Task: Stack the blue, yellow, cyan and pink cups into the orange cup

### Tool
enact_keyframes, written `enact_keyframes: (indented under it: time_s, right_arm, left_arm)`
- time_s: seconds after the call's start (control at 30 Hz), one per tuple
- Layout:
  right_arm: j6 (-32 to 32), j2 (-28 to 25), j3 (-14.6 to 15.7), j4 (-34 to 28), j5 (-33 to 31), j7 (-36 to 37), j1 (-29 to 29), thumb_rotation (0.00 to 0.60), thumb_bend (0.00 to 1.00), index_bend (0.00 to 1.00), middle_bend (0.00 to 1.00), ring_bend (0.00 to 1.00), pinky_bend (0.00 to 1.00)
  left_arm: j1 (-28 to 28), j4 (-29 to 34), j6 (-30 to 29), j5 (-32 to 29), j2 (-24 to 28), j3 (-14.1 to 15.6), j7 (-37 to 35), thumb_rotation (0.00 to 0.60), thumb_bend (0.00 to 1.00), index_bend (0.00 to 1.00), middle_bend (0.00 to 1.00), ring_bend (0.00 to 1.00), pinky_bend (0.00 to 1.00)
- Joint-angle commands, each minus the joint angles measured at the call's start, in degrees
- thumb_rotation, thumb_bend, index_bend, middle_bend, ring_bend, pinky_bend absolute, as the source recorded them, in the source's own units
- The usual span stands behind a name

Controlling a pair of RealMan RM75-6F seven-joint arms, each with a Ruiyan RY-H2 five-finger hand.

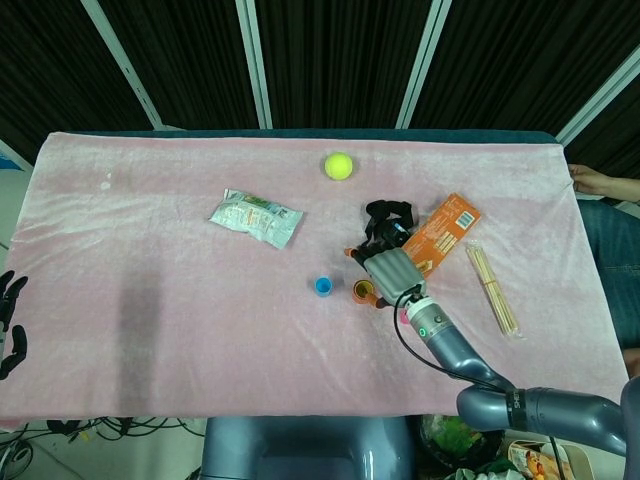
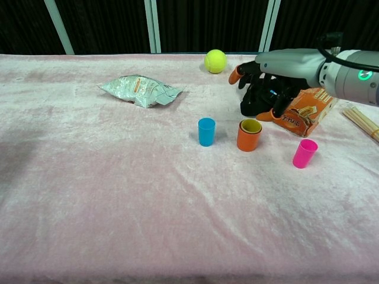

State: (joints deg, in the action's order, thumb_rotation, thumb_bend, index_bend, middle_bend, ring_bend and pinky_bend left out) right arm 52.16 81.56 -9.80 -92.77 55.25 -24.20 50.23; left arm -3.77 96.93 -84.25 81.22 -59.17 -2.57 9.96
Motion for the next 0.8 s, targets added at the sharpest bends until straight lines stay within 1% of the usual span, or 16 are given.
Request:
enact_keyframes:
  time_s: [0.03,0.17,0.27,0.4,0.5,0.63,0.8]
  right_arm:
    - [-0.6,1.4,-0.6,-0.1,-0.5,0.1,0.9,0.600,0.21,0.21,0.23,0.18,0.21]
    - [-1.2,3.2,-1.2,1.0,-1.4,-0.2,2.1,0.600,0.21,0.21,0.23,0.18,0.21]
    - [-2.4,6.2,-2.3,3.9,-2.8,-0.8,4.1,0.600,0.21,0.21,0.23,0.18,0.21]
    - [-2.6,8.6,-2.6,6.7,-3.9,-1.7,5.4,0.600,0.21,0.22,0.25,0.18,0.21]
    - [-3.1,9.8,-2.4,8.2,-4.7,-2.1,5.9,0.600,0.21,0.23,0.27,0.18,0.21]
    - [-3.5,11.3,-1.3,9.7,-5.2,-2.7,6.1,0.600,0.21,0.24,0.29,0.18,0.21]
    - [-3.7,12.5,-0.9,10.9,-5.0,-2.5,6.2,0.600,0.21,0.26,0.31,0.19,0.21]
  left_arm:
    - [0.0,0.0,0.0,0.1,0.0,0.0,0.0,0.600,0.71,0.05,0.01,0.00,0.02]
    - [0.0,-0.1,-0.1,0.2,-0.1,0.1,0.0,0.600,0.71,0.05,0.01,0.00,0.02]
    - [0.0,-0.1,0.0,0.0,0.0,0.0,-0.1,0.600,0.71,0.05,0.01,0.00,0.02]
    - [0.0,-0.1,0.2,-0.2,0.1,-0.1,-0.3,0.600,0.71,0.05,0.01,0.00,0.02]
    - [-0.1,-0.1,0.3,0.0,0.1,0.0,-0.3,0.600,0.71,0.05,0.01,0.00,0.02]
    - [-0.1,-0.2,0.4,0.0,0.2,0.0,-0.4,0.600,0.71,0.05,0.01,0.00,0.02]
    - [-0.1,-0.2,0.3,-0.2,0.2,-0.1,-0.5,0.600,0.71,0.05,0.01,0.00,0.02]
